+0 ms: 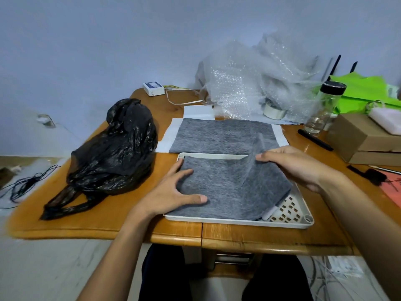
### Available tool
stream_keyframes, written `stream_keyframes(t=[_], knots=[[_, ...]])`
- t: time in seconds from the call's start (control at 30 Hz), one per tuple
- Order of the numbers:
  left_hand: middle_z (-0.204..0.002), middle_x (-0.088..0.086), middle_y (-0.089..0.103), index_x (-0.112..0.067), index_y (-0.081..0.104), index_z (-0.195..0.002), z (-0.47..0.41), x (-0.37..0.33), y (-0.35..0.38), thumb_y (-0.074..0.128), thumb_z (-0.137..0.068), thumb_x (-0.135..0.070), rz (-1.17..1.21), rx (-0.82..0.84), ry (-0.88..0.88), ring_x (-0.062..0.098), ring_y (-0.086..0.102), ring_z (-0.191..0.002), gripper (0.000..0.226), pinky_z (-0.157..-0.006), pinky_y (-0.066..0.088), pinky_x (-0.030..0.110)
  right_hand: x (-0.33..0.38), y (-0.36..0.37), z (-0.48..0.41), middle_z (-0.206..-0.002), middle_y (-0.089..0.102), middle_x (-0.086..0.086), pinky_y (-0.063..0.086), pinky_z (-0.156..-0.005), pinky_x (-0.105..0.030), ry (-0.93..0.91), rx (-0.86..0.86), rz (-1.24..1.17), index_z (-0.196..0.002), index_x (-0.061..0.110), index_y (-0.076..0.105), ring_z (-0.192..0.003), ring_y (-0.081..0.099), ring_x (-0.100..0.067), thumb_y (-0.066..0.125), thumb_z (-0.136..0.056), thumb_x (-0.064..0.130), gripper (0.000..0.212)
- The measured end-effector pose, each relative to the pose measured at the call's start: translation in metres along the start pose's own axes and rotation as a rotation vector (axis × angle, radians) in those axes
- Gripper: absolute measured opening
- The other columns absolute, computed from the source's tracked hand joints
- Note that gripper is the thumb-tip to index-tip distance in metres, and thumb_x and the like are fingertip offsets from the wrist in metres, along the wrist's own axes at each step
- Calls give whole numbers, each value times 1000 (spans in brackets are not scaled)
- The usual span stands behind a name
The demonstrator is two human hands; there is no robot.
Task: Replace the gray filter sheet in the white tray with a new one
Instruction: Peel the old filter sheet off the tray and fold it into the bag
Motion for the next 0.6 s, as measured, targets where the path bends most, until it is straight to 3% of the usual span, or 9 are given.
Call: stream_keyframes(t=[0.03, 0.1, 0.17, 0.2, 0.3, 0.37, 0.47, 0.6], knots=[[-166, -26, 1, -34, 42, -152, 1, 0, -2, 81, -52, -78, -16, 36, -8, 1, 7, -151, 115, -125, 16, 44, 5, 6, -1, -99, 77, -19, 51, -91, -41, -13, 2, 3, -89, 5, 77, -93, 73, -35, 70, -90, 32, 28], [-165, -27, 0, -37, 39, -153, 2, -1, -3, 80, -52, -80, -21, 69, -11, 1, 6, -151, 117, -125, 16, 45, 13, 19, -6, -105, 72, -28, 49, -90, -46, -57, 19, 20, -94, 1, 77, -90, 69, -39, 75, -83, 42, 42], [-166, -24, 10, -38, 41, -151, 5, 0, -4, 76, -60, -79, 45, 5, 8, 0, 14, -150, 106, -123, 20, 42, 19, 30, -10, -108, 64, -40, 44, -80, -39, -80, 24, 34, -101, -8, 70, -81, 58, -31, 77, -75, 51, 64], [-164, -21, 21, -38, 44, -149, 5, 1, -4, 73, -68, -76, 107, -71, 22, 1, 22, -148, 94, -122, 23, 41, 22, 35, -13, -98, 63, -40, 43, -74, -32, -93, 25, 50, -100, -11, 67, -76, 53, -28, 77, -76, 51, 67], [-146, -18, 53, -35, 53, -143, 8, 9, -6, 60, -92, -57, 243, -347, 55, 0, 45, -135, 56, -118, 36, 41, 31, 50, -20, -76, 58, -19, 40, -52, -15, -109, 35, 69, -97, -12, 66, -59, 45, -22, 72, -87, 43, 56], [-139, -16, 59, -30, 56, -140, 7, 12, -6, 55, -100, -45, 251, -420, 52, 0, 50, -130, 43, -116, 39, 41, 36, 61, -24, -68, 55, -14, 40, -46, -11, -126, 43, 78, -97, -13, 66, -55, 46, -21, 70, -90, 40, 53], [-138, -15, 59, -29, 56, -140, 6, 13, -5, 50, -103, -40, 225, -408, 40, 2, 51, -129, 39, -114, 40, 40, 44, 81, -28, -52, 49, -4, 40, -47, -16, -126, 55, 140, -76, 3, 63, -46, 44, -17, 69, -92, 35, 36], [-137, -15, 60, -28, 57, -138, 5, 16, -6, 44, -107, -28, 189, -423, 59, 1, 51, -128, 34, -112, 41, 35, 45, 112, -40, -41, 39, 6, 33, -48, -25, -136, 76, 210, -53, 22, 43, -34, 35, -9, 67, -93, 27, 47]])
Point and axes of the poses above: each hand's wrist, its own z-axis away from the middle knuckle, its own y-axis out of the palm, x = y × z, the point moved 3 cm from there along -z, towards the middle knuckle
